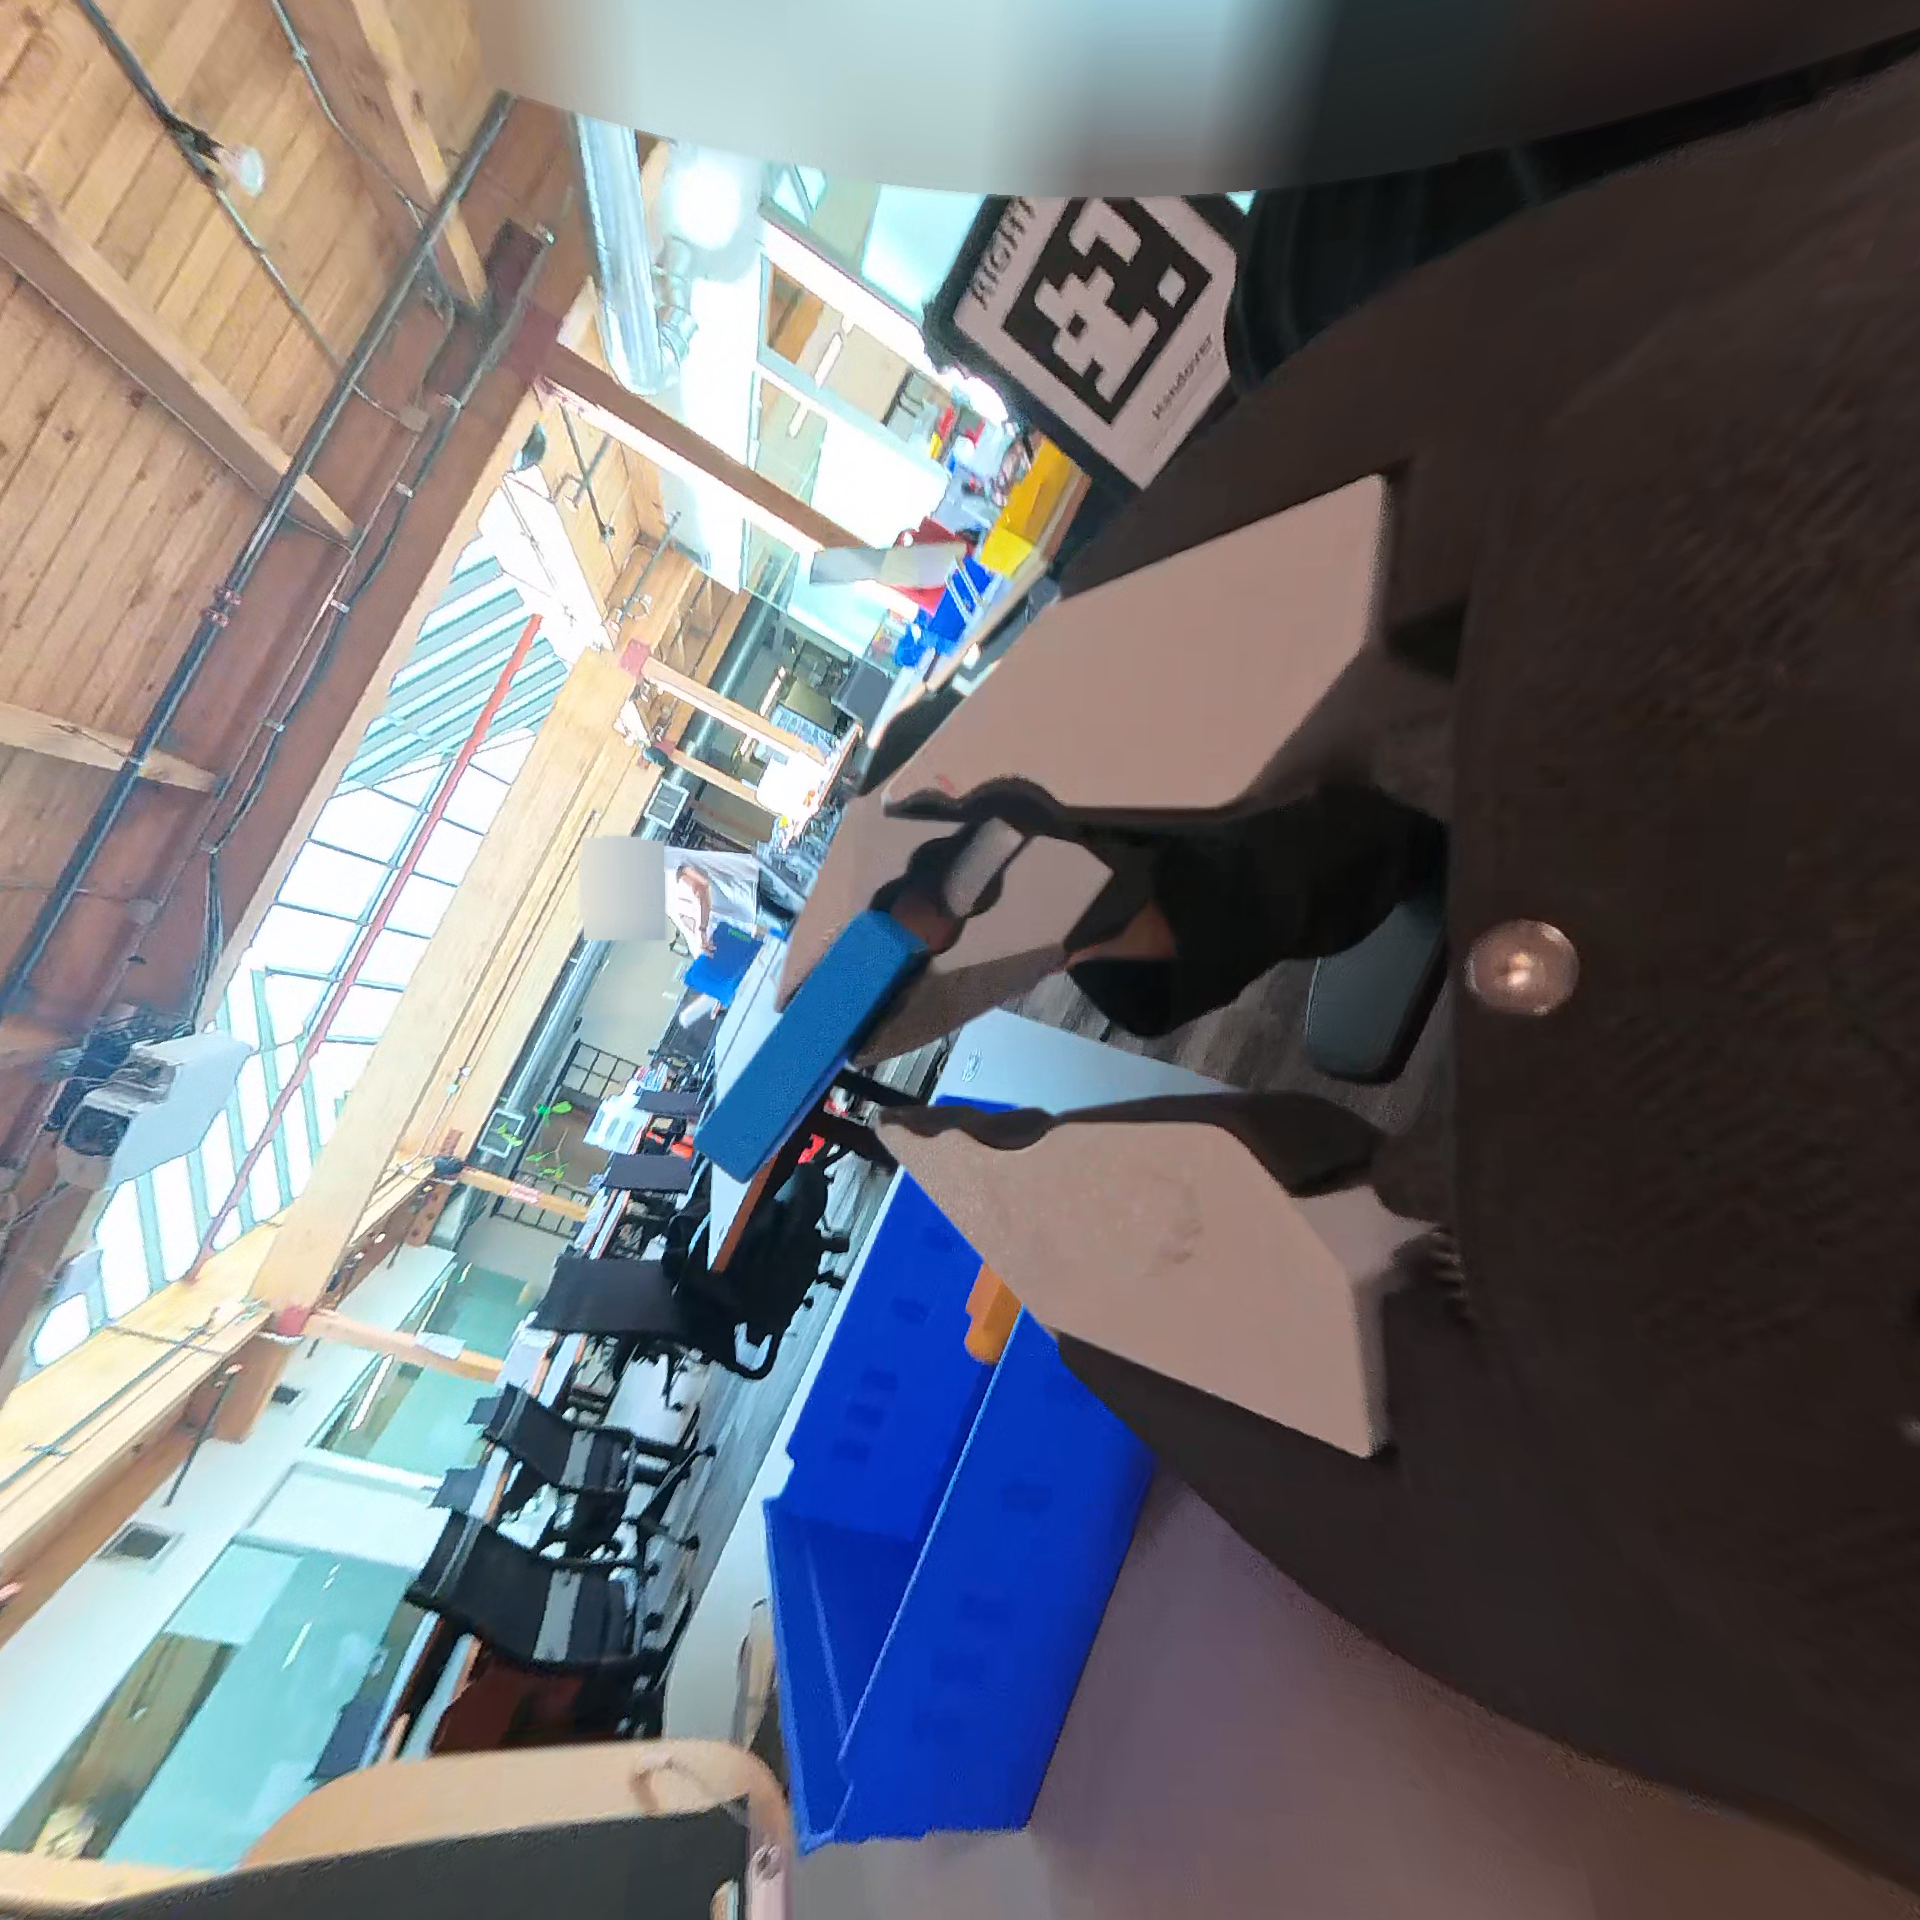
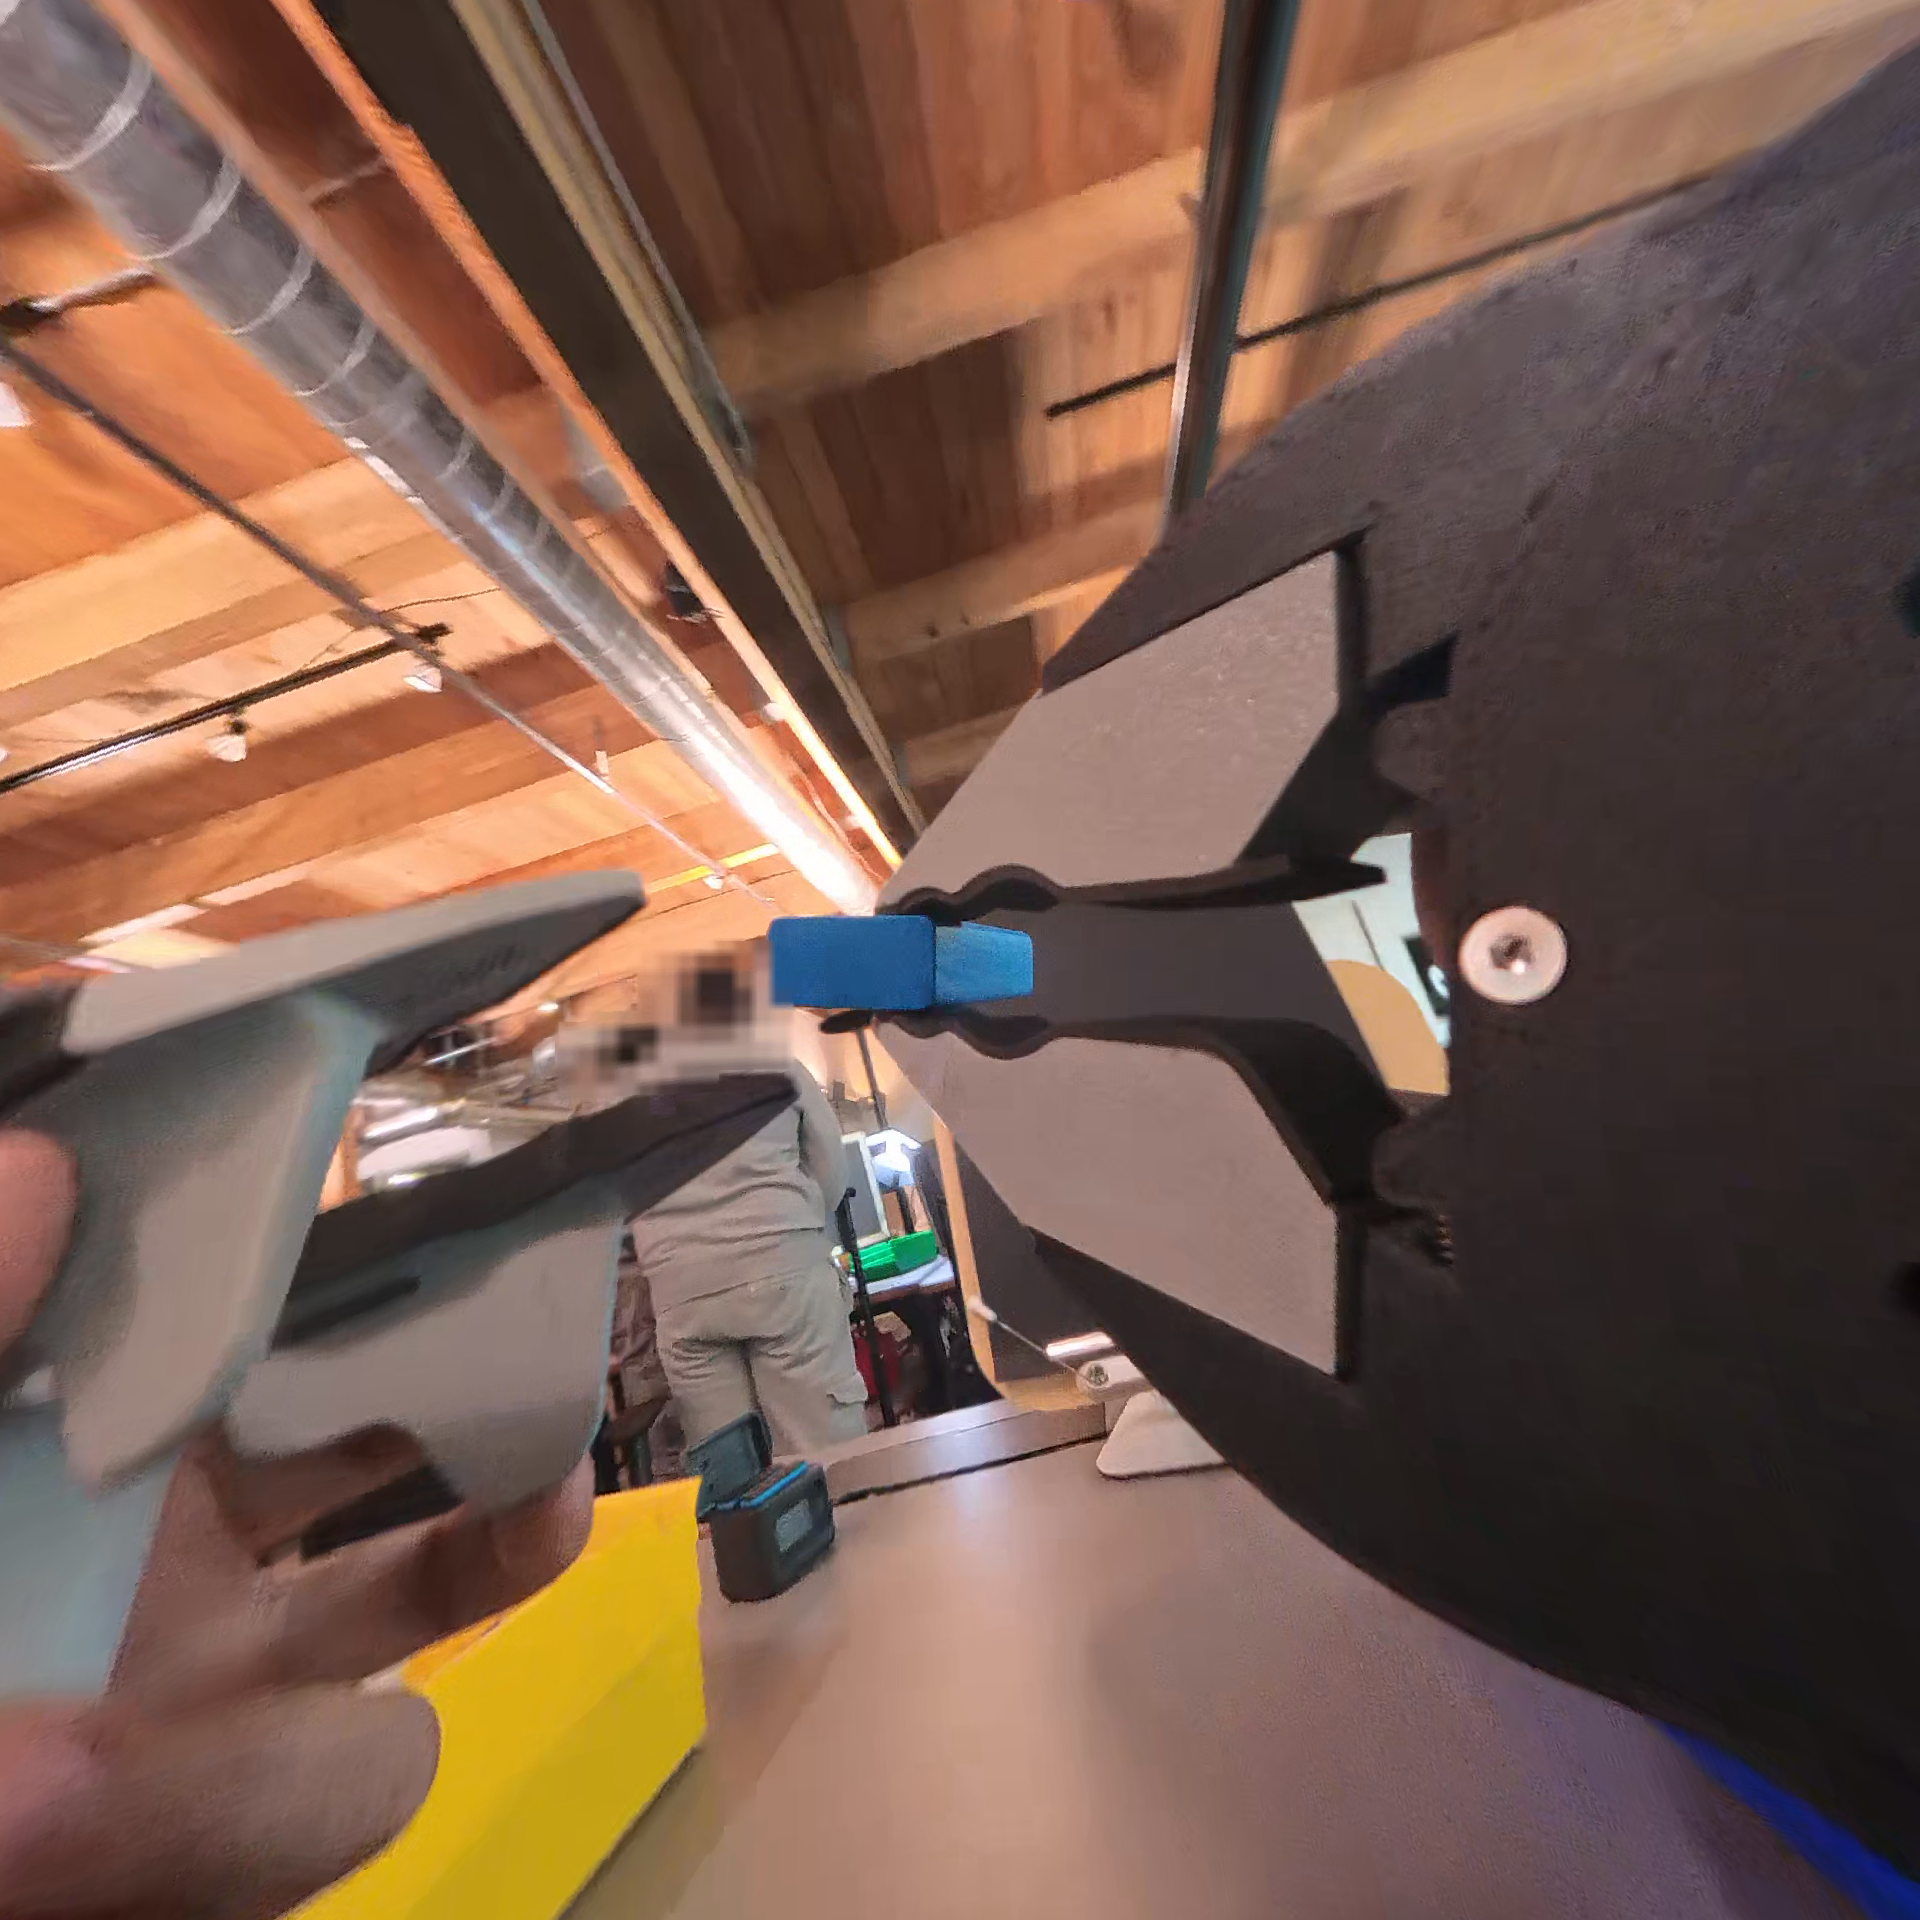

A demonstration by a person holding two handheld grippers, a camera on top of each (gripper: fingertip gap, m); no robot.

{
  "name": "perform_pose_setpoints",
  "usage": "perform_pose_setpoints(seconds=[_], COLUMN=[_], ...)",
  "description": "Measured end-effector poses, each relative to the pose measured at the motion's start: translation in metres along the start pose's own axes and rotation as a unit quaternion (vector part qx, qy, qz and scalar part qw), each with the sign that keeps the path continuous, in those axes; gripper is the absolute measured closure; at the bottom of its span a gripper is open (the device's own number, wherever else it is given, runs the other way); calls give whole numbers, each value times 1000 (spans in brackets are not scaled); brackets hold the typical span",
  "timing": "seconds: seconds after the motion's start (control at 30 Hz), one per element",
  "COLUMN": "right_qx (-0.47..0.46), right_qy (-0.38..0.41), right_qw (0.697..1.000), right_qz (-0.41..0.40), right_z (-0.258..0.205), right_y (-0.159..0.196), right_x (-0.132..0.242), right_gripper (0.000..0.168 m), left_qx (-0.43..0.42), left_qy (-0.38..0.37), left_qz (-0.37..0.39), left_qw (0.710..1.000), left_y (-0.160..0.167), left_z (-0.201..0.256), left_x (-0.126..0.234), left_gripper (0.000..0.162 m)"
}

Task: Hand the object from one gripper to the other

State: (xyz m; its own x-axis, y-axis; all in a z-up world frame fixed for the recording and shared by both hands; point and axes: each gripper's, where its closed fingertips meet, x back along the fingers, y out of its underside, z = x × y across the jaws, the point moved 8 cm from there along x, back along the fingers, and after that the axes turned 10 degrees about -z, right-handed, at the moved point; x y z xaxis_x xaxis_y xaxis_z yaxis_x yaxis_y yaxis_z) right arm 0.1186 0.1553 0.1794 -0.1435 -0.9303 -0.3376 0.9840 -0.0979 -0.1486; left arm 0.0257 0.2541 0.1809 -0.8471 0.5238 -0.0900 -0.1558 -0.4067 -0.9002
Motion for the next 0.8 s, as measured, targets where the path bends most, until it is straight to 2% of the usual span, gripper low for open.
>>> perform_pose_setpoints(seconds=[0.13, 0.37, 0.5, 0.53, 0.67, 0.8], right_qx=[68, 108, 117, 119, 112, 32], right_qy=[42, 33, 42, 41, 35, 21], right_qw=[997, 993, 991, 991, 992, 998], right_qz=[13, 29, 46, 45, 44, 52], right_z=[-7, -16, -17, -17, -19, -17], right_y=[-1, -2, -5, -6, -4, 1], right_x=[0, 1, 3, 4, 4, 4], right_gripper=[155, 155, 156, 155, 154, 149], left_qx=[61, 55, 58, 58, 63, 58], left_qy=[48, 41, 30, 34, 48, 58], left_qz=[-4, -14, -8, -6, -12, -21], left_qw=[997, 998, 998, 998, 997, 996], left_y=[4, 10, 12, 12, 14, 13], left_z=[-6, -5, -9, -10, -16, -18], left_x=[-6, -13, -15, -15, -16, -16], left_gripper=[108, 111, 131, 131, 132, 133])
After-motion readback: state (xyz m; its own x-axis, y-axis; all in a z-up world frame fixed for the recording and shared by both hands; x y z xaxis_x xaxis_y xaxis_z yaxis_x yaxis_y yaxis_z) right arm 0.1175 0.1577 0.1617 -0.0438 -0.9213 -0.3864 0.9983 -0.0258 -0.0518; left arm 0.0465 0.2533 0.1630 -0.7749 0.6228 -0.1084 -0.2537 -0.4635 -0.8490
